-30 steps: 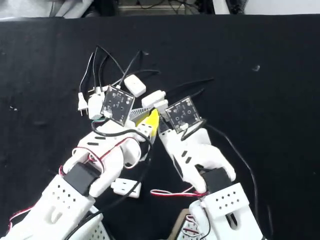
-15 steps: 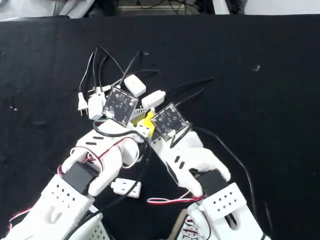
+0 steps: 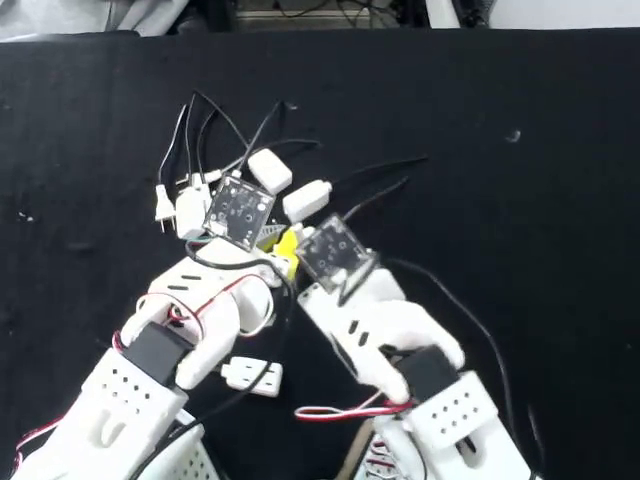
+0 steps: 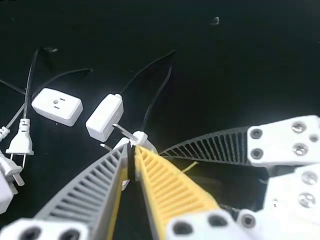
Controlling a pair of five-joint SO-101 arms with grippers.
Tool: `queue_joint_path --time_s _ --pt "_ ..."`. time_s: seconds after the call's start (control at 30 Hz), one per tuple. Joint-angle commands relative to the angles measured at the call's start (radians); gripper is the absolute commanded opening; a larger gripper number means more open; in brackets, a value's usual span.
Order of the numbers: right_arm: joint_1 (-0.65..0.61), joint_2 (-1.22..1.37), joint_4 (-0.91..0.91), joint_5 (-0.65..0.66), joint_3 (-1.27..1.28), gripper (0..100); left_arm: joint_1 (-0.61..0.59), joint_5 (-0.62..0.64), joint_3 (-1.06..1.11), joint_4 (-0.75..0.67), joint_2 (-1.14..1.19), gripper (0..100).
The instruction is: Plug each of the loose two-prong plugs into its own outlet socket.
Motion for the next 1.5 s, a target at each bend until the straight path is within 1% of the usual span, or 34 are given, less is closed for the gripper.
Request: queue_joint_path --time_s 0.0,0.13,0.3,0.63,0.77,0.83,0.93,1.07,1.17,1.27,1.47 --pt "-0.015 -0.088 0.020 0.015 -0.033 1.1 -0.013 -0.006 -0.013 -0.017 -0.017 3" --pt "-0.012 -0.120 0.023 0.015 -0.018 1.1 -0.021 -0.006 -0.036 -0.009 -0.018 3" --pt "-0.012 -0.120 0.021 0.017 -0.018 1.1 -0.015 -0.006 -0.107 0.081 -0.018 3" --pt "-0.015 -0.120 0.018 0.017 -0.021 1.1 -0.022 -0.006 -0.108 0.080 -0.020 3" --pt "-0.015 -0.120 0.017 0.017 -0.021 1.1 -0.065 -0.005 -0.174 0.091 -0.057 3" --pt "-0.015 -0.120 0.017 0.017 -0.021 1.1 -0.056 -0.003 -0.182 0.089 -0.083 3" --pt "-0.017 -0.120 0.018 0.017 -0.022 1.1 -0.007 -0.005 -0.174 0.080 -0.092 3" --pt "-0.017 -0.120 0.023 0.017 -0.024 1.1 0.013 -0.006 -0.148 0.046 -0.020 3" --pt "-0.017 -0.122 0.023 0.017 -0.024 1.1 0.013 -0.061 -0.157 0.037 0.066 3" --pt "-0.017 -0.128 0.025 0.017 -0.024 1.1 0.013 -0.072 -0.182 0.038 0.130 3" --pt "-0.014 -0.130 0.080 0.017 -0.079 1.1 0.012 -0.075 -0.171 0.038 0.160 3"
